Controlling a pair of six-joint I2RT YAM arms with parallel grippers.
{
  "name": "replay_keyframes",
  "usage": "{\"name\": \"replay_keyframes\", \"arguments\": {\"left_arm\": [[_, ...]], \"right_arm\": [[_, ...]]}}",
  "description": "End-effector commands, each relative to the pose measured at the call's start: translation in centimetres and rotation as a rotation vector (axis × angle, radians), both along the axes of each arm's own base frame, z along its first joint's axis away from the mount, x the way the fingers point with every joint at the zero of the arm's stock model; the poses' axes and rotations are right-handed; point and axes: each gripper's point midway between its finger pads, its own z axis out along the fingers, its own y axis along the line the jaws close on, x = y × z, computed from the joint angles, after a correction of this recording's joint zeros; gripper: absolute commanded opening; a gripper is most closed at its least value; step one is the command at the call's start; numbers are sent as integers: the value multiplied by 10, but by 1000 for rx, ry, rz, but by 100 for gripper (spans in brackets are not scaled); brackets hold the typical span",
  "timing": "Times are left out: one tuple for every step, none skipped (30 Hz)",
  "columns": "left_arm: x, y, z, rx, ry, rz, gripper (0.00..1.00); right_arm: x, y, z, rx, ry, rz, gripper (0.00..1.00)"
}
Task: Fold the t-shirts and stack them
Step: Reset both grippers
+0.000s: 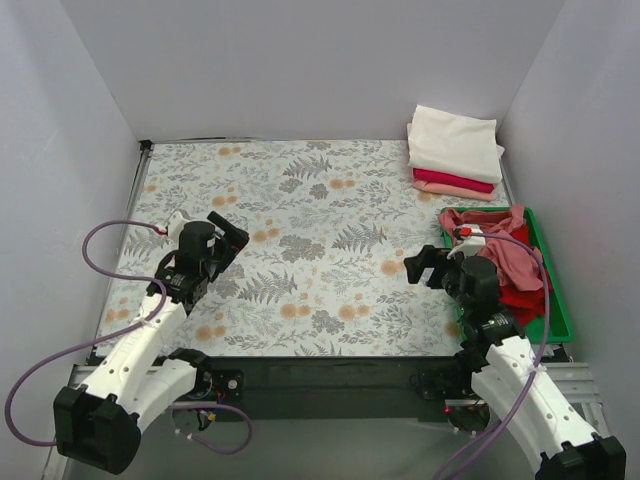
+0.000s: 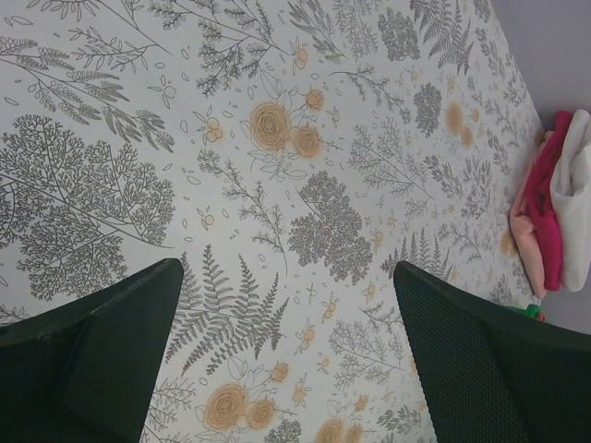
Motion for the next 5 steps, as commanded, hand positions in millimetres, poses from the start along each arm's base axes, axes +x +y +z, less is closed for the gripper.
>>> {"name": "replay_keyframes", "arguments": {"left_arm": [[-7, 1, -10, -6, 40, 5, 98], [-8, 1, -11, -6, 42, 5, 98], [-8, 1, -12, -6, 45, 4, 98], [-8, 1, -12, -7, 45, 5, 98], [-8, 0, -12, -10, 46, 1, 98]], "right_arm": [[2, 4, 12, 29, -48, 10, 98], [2, 3, 11, 27, -47, 6, 98], [3, 2, 12, 24, -52, -1, 98], [3, 1, 11, 22, -51, -8, 98], [3, 1, 13, 24, -55, -9, 98]]}}
